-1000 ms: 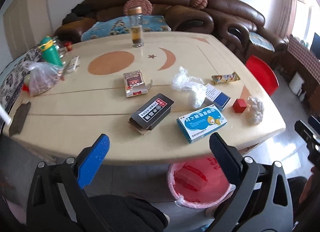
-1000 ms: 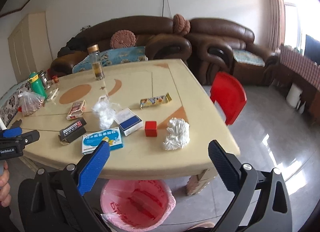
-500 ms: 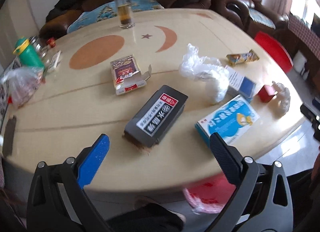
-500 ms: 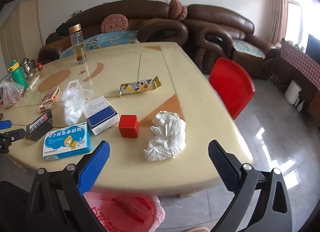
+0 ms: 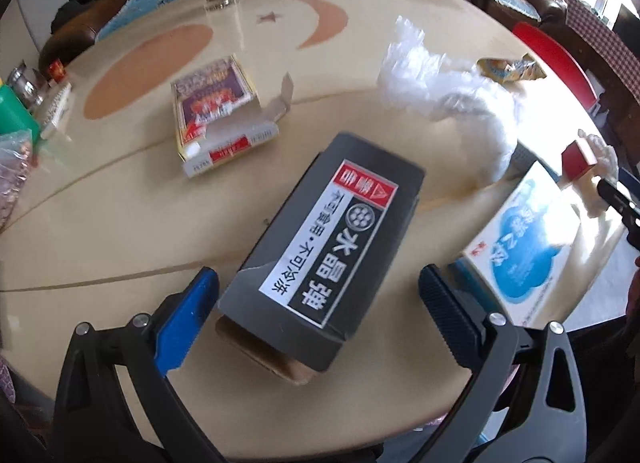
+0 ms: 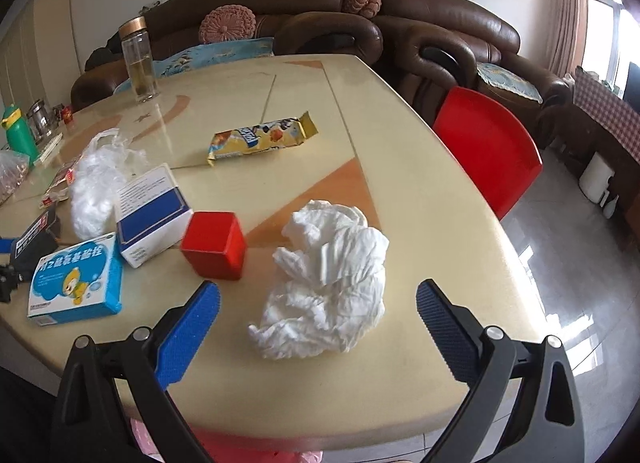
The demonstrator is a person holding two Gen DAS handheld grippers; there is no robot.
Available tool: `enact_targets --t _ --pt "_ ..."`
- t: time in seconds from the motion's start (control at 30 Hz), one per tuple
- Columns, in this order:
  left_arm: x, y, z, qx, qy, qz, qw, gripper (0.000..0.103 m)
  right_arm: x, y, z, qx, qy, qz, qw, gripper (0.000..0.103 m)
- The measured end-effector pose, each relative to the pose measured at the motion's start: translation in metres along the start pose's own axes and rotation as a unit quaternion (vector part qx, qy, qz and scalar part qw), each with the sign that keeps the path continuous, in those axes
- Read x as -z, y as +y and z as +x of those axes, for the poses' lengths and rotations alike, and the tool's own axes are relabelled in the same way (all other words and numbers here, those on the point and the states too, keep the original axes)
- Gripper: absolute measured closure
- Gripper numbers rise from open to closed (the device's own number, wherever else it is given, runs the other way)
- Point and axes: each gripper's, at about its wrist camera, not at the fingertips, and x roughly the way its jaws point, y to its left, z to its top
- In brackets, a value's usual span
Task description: Collect trash
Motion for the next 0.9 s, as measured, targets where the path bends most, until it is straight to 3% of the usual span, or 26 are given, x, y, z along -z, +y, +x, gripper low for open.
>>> enact_targets --t 0.6,0.9 --pt "-0.002 -0.004 0.001 0.007 -0.054 0.029 0.9981 0.005 0.004 -0.002 0.019 0.009 -0.016 0.003 1.000 0.007" --pt "-0.005 -0.009 0.004 0.033 -0.062 0.072 0.9949 0.005 0.007 -0.003 0.018 0.009 -0.021 0.002 1.000 0.007"
